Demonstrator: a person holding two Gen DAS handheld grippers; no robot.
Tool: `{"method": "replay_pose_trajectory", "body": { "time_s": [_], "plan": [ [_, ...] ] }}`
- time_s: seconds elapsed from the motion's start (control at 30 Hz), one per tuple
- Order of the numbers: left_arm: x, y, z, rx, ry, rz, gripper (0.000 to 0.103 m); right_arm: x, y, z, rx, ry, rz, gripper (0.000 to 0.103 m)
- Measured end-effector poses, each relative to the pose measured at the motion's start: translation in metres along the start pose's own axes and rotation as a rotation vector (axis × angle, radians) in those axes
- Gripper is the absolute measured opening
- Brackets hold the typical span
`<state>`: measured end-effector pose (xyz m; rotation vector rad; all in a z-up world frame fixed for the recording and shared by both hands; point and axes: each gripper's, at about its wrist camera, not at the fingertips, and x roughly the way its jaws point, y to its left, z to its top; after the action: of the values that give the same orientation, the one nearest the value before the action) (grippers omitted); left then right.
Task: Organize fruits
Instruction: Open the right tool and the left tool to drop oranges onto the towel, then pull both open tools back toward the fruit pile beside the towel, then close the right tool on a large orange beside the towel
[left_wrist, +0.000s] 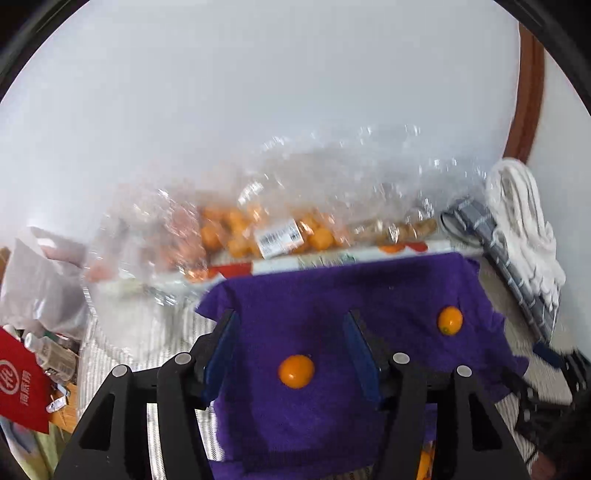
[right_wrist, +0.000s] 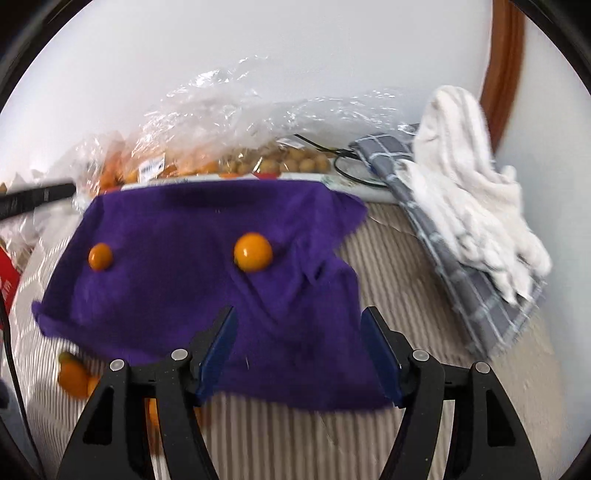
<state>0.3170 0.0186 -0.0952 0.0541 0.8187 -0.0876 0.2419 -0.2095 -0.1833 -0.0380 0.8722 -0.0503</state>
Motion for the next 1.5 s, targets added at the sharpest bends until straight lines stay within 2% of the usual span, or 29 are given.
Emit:
{"method": "replay_pose_trajectory", "body": {
  "time_s": [0.07,0.1,0.2,0.27,0.4,0.5,0.6,0.7,0.77,0.87,0.97,1.13,1.5],
  "plan": [
    [-0.012,0.002,0.001,-0.014,-0.022,-0.031,0.057,-0.015,-0.001,-0.011,-0.022,0.004,-0.041,0.084],
    [-0.016,0.003,0.001,-0.017,-0.029,-0.036,0.057,-0.022,-0.002,-0.016,-0.025,0.007,-0.067,0.086],
    [-0.036,0.0,-0.001,-0.021,-0.07,-0.023,0.057,-0.043,-0.009,-0.033,0.011,0.012,-0.132,0.086],
    [-0.049,-0.003,-0.005,-0.013,-0.092,-0.021,0.057,-0.052,-0.013,-0.044,0.043,0.02,-0.136,0.086],
    [-0.061,0.001,-0.029,-0.051,-0.088,-0.036,0.057,-0.063,-0.011,-0.065,0.015,-0.003,-0.075,0.086],
    [-0.058,0.007,-0.06,-0.07,-0.039,-0.04,0.057,-0.06,-0.011,-0.078,-0.013,0.0,-0.051,0.086],
    [-0.054,0.016,-0.092,-0.074,-0.005,-0.036,0.057,-0.054,-0.012,-0.09,0.002,-0.004,0.012,0.085],
    [-0.056,0.023,-0.125,-0.066,0.001,-0.033,0.057,-0.045,-0.01,-0.097,0.029,-0.002,0.085,0.076],
    [-0.057,0.028,-0.143,-0.057,0.004,-0.035,0.057,-0.037,-0.002,-0.096,0.016,0.011,0.132,0.064],
    [-0.055,0.036,-0.167,-0.065,0.02,-0.033,0.057,-0.031,0.013,-0.092,-0.005,0.005,0.169,0.053],
    [-0.049,0.044,-0.18,-0.094,0.036,-0.037,0.057,-0.028,0.026,-0.085,-0.041,-0.013,0.245,0.052],
    [-0.035,0.054,-0.195,-0.113,0.07,-0.048,0.056,-0.014,0.037,-0.074,-0.059,0.013,0.303,0.05],
    [-0.03,0.054,-0.203,-0.114,0.047,-0.088,0.056,0.006,0.053,-0.064,-0.083,0.074,0.364,0.05]
  ]
}}
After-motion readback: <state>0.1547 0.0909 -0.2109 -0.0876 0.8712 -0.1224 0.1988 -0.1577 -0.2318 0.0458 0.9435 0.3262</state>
